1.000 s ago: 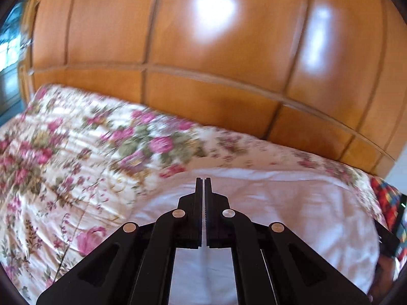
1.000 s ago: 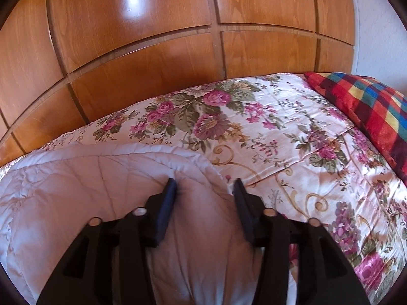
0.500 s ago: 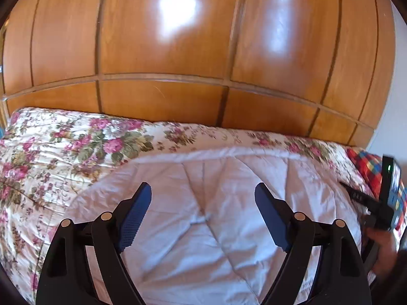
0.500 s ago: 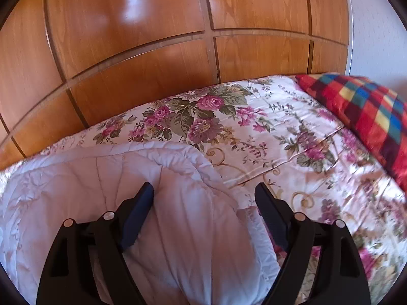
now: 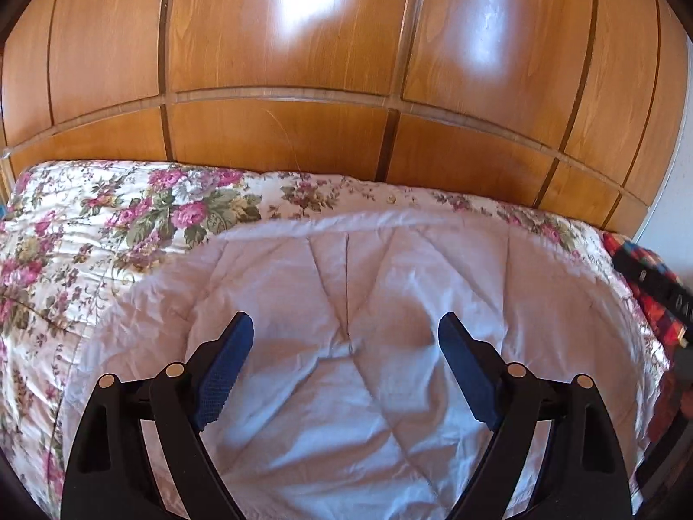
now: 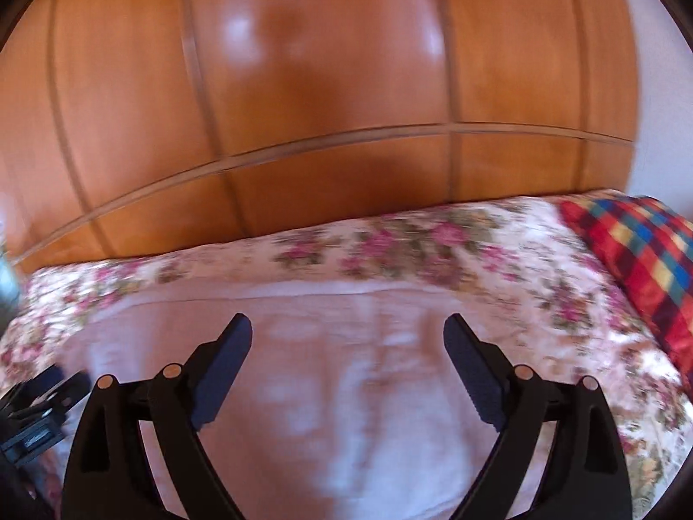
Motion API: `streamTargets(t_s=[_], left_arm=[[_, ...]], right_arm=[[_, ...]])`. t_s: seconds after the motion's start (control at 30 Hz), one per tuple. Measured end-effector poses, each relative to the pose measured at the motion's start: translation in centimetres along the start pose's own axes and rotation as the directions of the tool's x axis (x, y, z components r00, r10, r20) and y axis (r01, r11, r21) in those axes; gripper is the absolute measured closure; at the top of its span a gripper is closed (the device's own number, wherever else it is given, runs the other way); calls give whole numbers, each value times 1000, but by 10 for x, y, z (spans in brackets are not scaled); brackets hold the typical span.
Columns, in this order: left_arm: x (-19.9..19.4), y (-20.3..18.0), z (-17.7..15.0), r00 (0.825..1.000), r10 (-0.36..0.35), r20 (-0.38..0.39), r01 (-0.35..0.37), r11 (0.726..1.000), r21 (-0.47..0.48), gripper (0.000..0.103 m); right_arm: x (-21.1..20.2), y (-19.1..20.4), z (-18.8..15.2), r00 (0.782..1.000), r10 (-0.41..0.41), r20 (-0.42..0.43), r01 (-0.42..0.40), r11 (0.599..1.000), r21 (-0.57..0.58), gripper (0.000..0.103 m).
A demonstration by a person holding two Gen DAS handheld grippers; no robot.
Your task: Fold small clothes
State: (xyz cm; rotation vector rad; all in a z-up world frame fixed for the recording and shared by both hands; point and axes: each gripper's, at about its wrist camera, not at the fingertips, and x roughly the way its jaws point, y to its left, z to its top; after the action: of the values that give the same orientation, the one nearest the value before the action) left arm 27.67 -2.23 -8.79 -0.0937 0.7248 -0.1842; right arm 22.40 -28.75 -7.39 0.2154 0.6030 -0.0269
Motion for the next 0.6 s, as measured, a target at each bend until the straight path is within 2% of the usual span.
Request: streamTargets(t_s=[0.1,0.17,0.23,0.27,0.37,0.47,0.6], left_arm=[[6,4,14,1000,25,7,-25,1000,-5,17],[14,5,23,999,44,0,-44,999,-10,17],[34,4,29,997,60,-50,-60,998,13,17],[47,4,31,993,85,-83,-83,996,27,17],[68,11,30,985,129,-116,-127,992,22,16],[83,19,27,986,114,-125,-117,993,-12,13],[99,22,27,985,104,-135,-107,994,-12,10]], right_arm=[[10,28,-1,998,56,-20,-58,994,-94,13],[24,45,-3,997,50,-50,-58,985,-160,14],[43,55,-4,994,21,-103,-41,981,-189,16],[54,55,-5,990,20,-138,-45,983,-180,18],[83,43,-7,979,37,-201,-56,995,-86,19],[101,32,-8,974,53,-219,-60,998,-22,18],[116,26,-11,974,67,-216,-71,997,-8,16]])
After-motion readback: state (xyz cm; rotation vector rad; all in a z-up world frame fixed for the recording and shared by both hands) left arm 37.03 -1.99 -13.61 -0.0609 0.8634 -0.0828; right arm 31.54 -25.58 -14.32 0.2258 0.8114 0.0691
